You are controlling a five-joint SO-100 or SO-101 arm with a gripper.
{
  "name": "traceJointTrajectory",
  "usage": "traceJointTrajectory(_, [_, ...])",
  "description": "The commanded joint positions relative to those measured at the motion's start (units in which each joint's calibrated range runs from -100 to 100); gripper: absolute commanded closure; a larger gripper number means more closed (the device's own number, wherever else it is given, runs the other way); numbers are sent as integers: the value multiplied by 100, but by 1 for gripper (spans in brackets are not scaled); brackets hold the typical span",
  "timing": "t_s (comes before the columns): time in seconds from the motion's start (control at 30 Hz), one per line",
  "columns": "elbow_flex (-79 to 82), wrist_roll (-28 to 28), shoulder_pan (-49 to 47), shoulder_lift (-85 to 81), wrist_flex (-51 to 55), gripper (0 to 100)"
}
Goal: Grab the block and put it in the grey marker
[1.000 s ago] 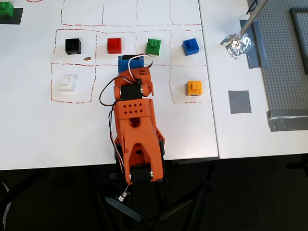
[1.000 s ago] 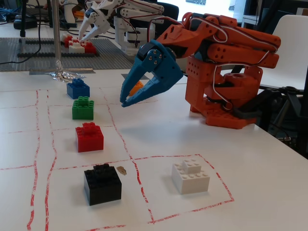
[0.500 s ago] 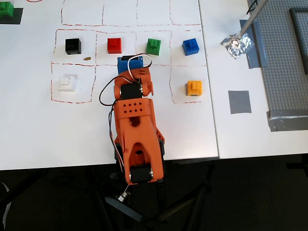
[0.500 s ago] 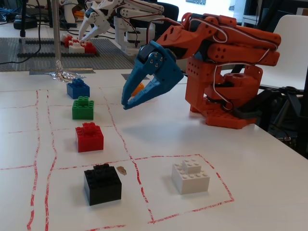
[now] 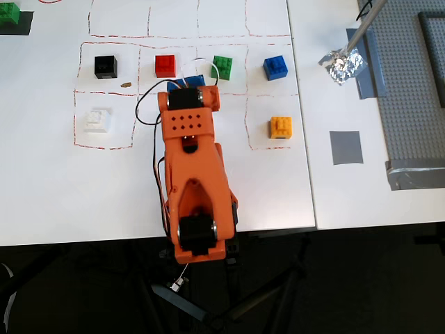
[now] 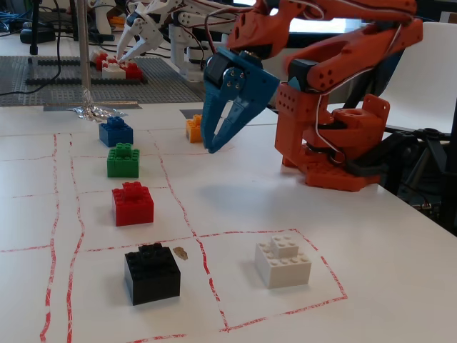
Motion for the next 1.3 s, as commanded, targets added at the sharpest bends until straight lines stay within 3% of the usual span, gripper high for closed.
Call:
traceJointTrajectory(0.0, [-947, 147, 505, 499, 150, 100])
traceJointTrajectory(0.3, [-2616, 215, 1423, 2464, 452, 97])
traceJointTrajectory(0.83, [-4447, -308, 1326, 4748, 631, 75])
traceJointTrajectory(1.27, [-5018, -313, 1361, 5385, 411, 69])
